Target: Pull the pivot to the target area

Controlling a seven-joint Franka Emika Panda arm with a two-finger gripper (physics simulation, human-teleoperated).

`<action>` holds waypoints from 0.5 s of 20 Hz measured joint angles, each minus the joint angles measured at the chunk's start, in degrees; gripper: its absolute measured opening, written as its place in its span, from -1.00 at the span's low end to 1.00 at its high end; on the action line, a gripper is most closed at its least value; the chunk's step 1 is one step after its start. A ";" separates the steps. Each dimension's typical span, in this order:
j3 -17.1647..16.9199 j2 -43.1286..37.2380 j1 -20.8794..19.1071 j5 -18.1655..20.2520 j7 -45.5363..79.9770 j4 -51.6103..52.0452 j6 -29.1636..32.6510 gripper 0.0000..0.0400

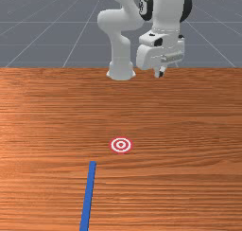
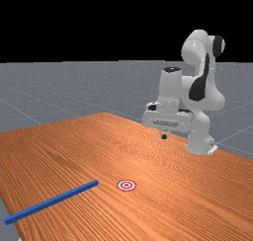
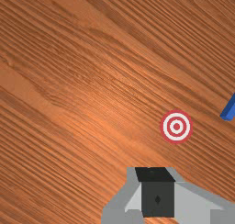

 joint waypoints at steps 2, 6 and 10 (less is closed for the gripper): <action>-2.09 6.23 1.34 -0.06 3.48 8.42 -2.31 -1.00; -4.59 11.05 2.17 0.03 10.79 14.95 -4.47 -1.00; -4.72 12.94 2.45 -10.97 -3.81 14.98 -4.98 -1.00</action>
